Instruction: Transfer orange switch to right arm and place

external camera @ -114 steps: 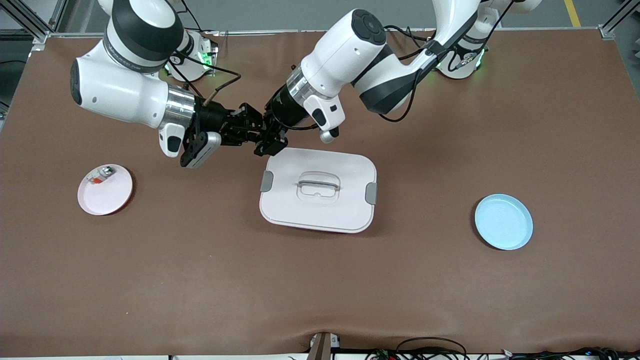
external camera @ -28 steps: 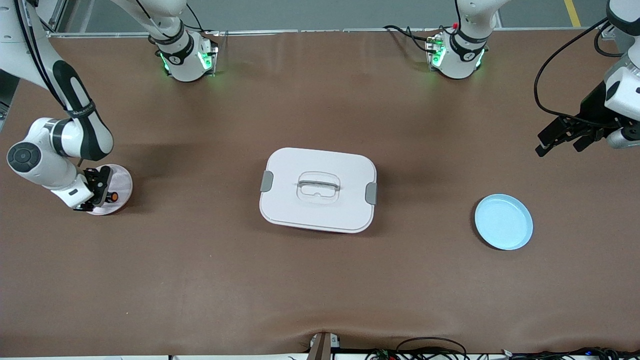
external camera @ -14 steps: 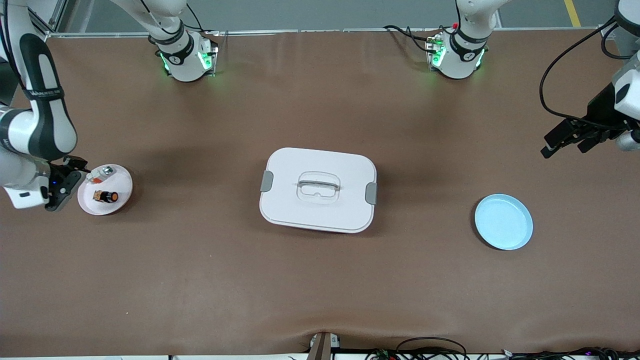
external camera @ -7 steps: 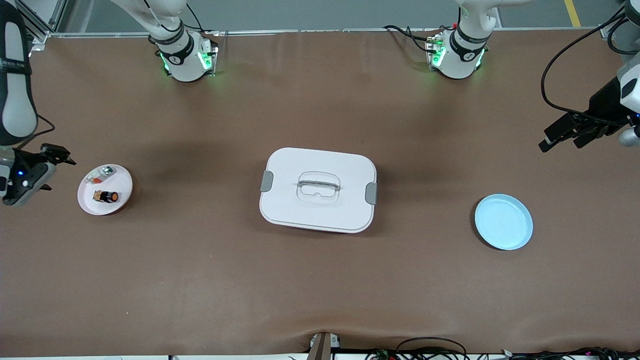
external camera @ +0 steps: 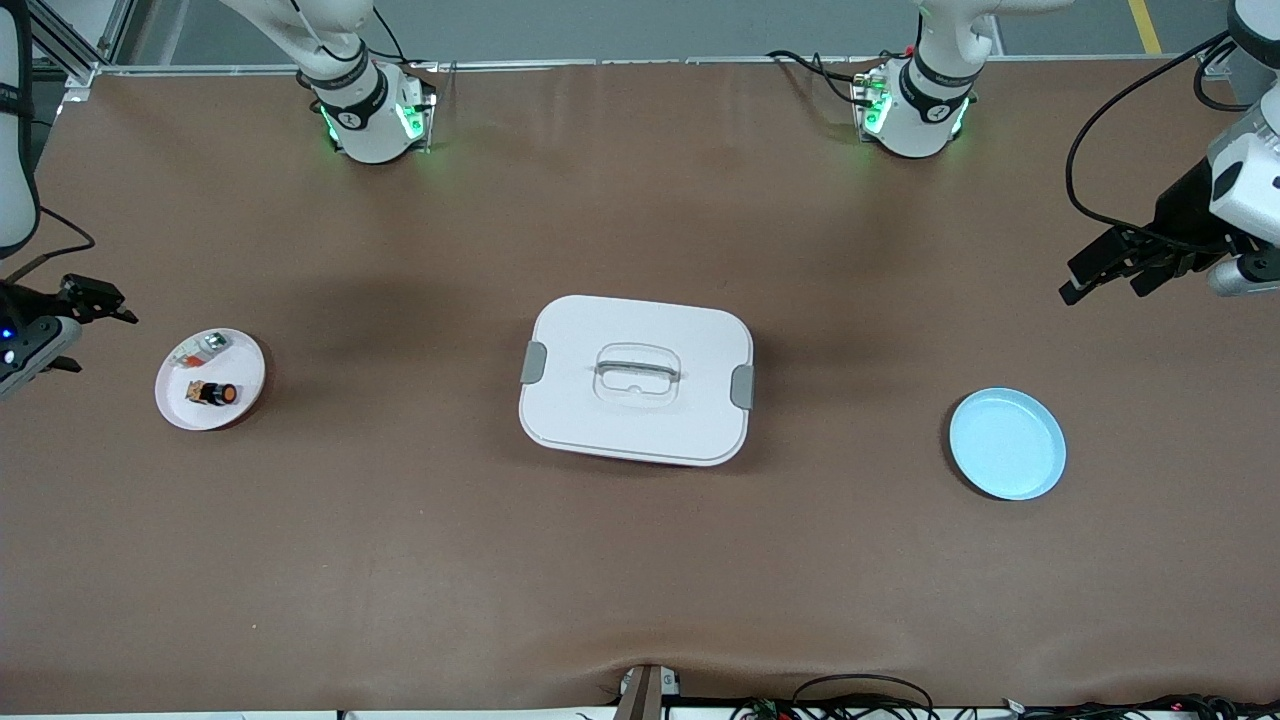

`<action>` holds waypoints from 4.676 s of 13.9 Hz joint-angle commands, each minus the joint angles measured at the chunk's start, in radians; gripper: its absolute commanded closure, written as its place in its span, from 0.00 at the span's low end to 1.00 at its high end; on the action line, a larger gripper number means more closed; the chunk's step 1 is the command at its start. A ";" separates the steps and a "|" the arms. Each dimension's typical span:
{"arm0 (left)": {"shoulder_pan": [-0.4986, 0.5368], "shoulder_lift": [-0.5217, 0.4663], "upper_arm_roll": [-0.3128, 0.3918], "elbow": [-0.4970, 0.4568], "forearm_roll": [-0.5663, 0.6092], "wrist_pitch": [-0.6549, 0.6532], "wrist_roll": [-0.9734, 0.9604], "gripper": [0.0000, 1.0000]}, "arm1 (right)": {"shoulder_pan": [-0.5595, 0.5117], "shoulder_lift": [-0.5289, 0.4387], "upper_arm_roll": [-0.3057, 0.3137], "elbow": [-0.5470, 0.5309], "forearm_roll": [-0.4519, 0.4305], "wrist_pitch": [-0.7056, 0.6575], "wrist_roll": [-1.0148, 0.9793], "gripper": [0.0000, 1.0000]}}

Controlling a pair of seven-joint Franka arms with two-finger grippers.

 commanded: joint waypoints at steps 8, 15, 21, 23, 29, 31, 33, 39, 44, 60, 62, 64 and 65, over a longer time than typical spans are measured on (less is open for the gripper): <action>-0.005 0.007 0.013 0.053 0.025 -0.023 -0.091 0.00 | 0.223 -0.048 -0.002 0.127 0.021 -0.194 0.512 0.00; -0.014 0.016 -0.004 0.113 0.017 -0.121 -0.169 0.00 | 0.349 -0.039 -0.002 0.207 0.024 -0.227 0.796 0.00; -0.016 0.019 -0.025 0.117 0.027 -0.163 -0.166 0.00 | 0.374 -0.039 -0.004 0.243 0.081 -0.242 0.934 0.00; -0.014 0.019 -0.060 0.116 0.027 -0.169 -0.169 0.00 | 0.374 -0.033 -0.004 0.276 0.081 -0.276 0.999 0.00; -0.014 0.025 -0.186 0.119 0.027 -0.249 -0.154 0.00 | 0.368 -0.035 -0.008 0.316 0.071 -0.304 1.045 0.00; -0.016 0.034 -0.203 0.120 0.028 -0.250 -0.151 0.00 | 0.368 -0.035 -0.013 0.336 0.059 -0.305 1.037 0.00; -0.014 0.053 -0.203 0.124 0.036 -0.249 -0.148 0.00 | 0.359 -0.036 -0.018 0.342 0.053 -0.308 1.033 0.00; 0.082 0.037 -0.188 0.124 0.092 -0.247 0.046 0.00 | 0.355 -0.047 -0.018 0.352 0.022 -0.376 1.033 0.00; 0.154 0.042 -0.187 0.169 0.089 -0.244 0.162 0.00 | 0.355 -0.053 -0.019 0.353 0.019 -0.428 1.015 0.00; 0.135 0.070 -0.179 0.183 0.091 -0.252 0.153 0.00 | 0.339 -0.050 -0.034 0.393 0.005 -0.485 0.886 0.00; 0.112 0.069 -0.176 0.183 0.091 -0.252 0.148 0.00 | 0.342 -0.050 -0.047 0.393 0.013 -0.529 0.893 0.00; 0.096 0.068 -0.168 0.183 0.093 -0.253 0.147 0.00 | 0.340 -0.055 -0.045 0.393 0.016 -0.531 0.899 0.00; 0.067 0.068 -0.129 0.183 0.093 -0.253 0.147 0.00 | 0.337 -0.071 -0.045 0.389 0.015 -0.529 0.899 0.00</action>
